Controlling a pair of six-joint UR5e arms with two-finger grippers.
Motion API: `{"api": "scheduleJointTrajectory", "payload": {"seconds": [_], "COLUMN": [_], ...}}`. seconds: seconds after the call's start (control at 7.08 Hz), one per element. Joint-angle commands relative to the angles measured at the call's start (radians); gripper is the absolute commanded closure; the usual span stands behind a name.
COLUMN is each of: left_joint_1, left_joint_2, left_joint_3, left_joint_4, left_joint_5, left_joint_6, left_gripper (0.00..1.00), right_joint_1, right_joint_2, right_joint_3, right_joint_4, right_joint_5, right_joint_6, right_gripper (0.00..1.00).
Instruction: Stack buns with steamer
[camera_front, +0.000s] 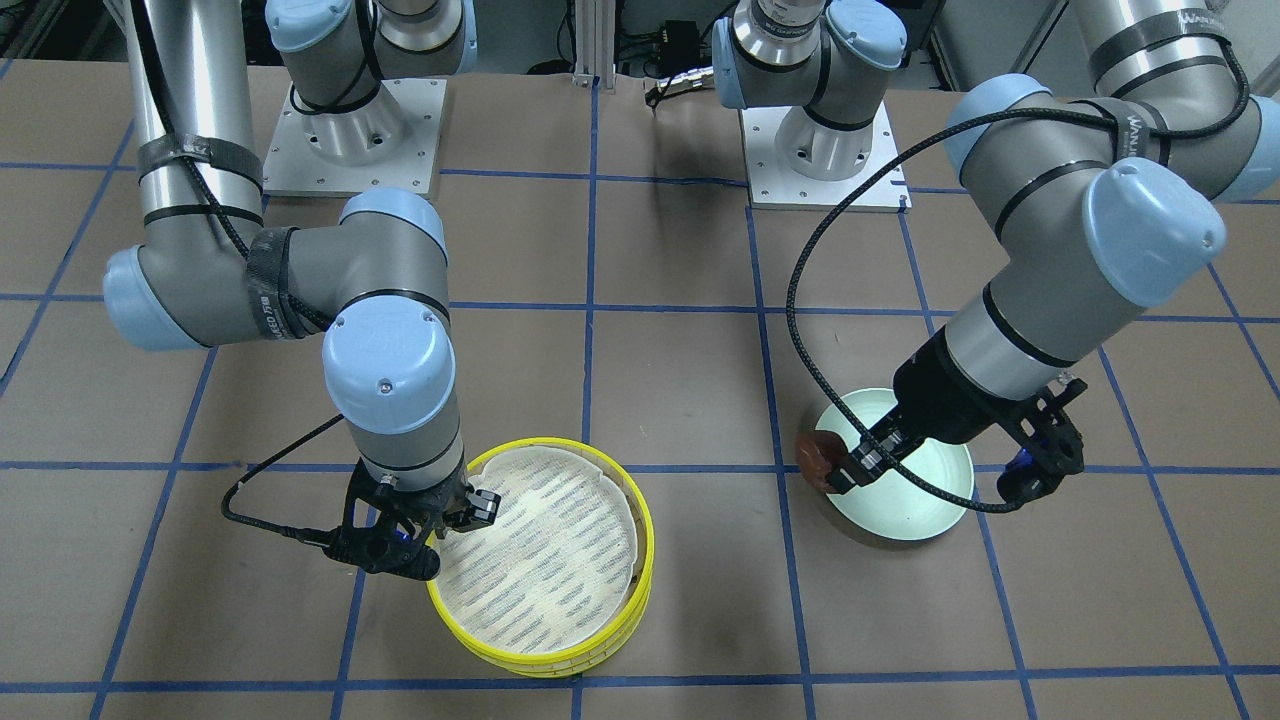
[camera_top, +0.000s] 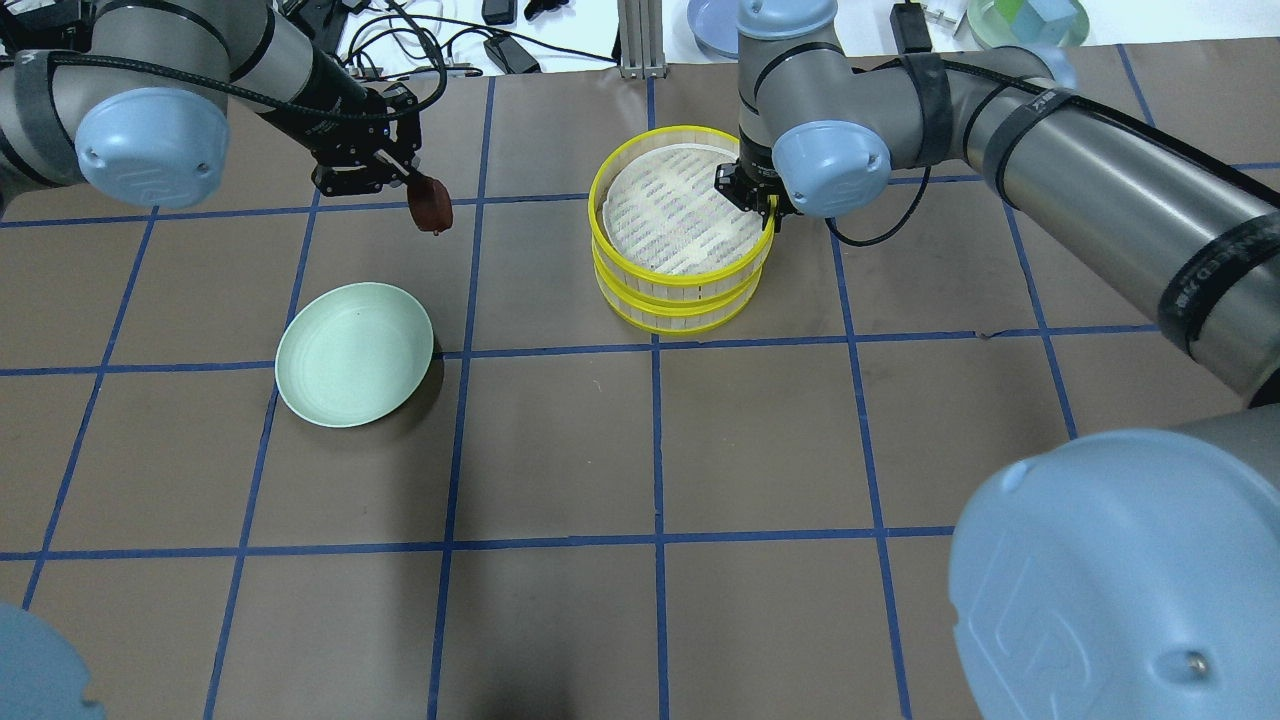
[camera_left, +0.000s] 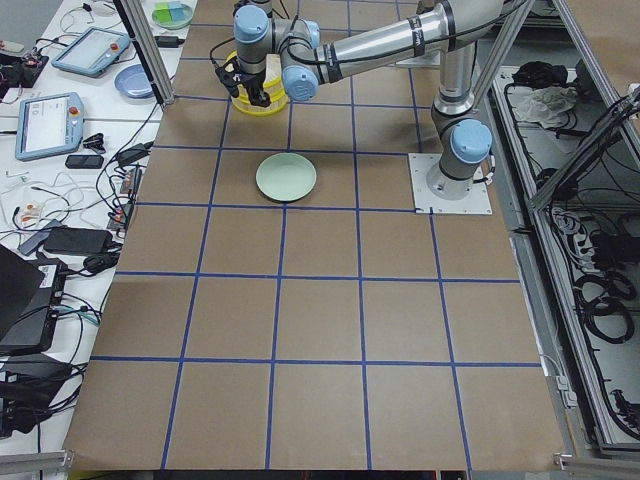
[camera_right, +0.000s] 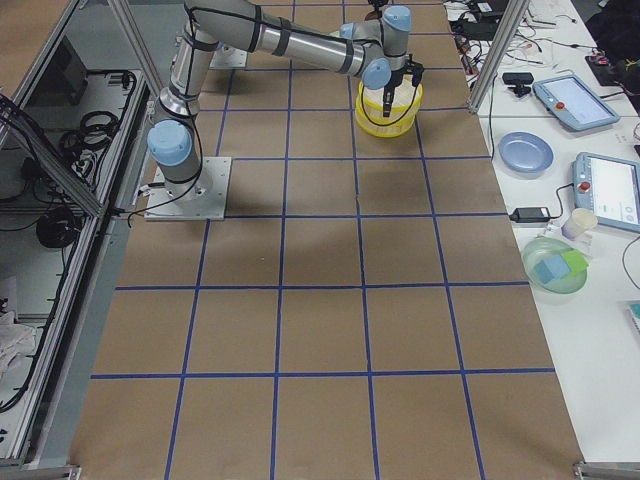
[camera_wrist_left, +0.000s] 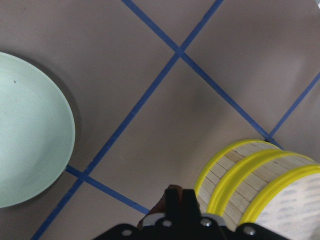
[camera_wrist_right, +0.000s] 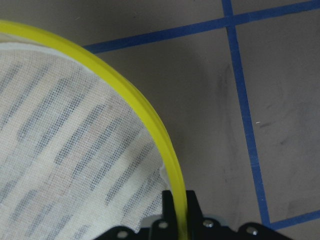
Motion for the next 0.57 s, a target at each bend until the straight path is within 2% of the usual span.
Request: {"api": "scheduleJointTrajectory", "payload": {"seconds": [0.0, 0.14, 0.28, 0.42], "left_joint_1": [-0.065, -0.076, -0.087, -0.124], "left_joint_2": [-0.035, -0.068, -0.099, -0.127], "left_joint_3": [-0.007, -0.012, -0.014, -0.014], "left_joint_4": [0.120, 0.218, 0.313, 0.379], "left_joint_5": [-0.074, -0.182, -0.237, -0.283], "left_joint_6": [-0.152, -0.198, -0.279, -0.344], "left_gripper": [1.00, 1.00, 1.00, 1.00], "right_joint_1": [0.000, 0.000, 0.002, 0.002], "right_joint_2": [0.003, 0.002, 0.000, 0.002], "right_joint_3": [0.004, 0.004, 0.004, 0.005], "right_joint_4": [0.002, 0.002, 0.004, 0.004], "right_joint_5": [0.002, 0.002, 0.002, 0.004], "right_joint_6": [0.008, 0.008, 0.008, 0.008], "right_gripper": [0.98, 0.97, 0.96, 0.83]}}
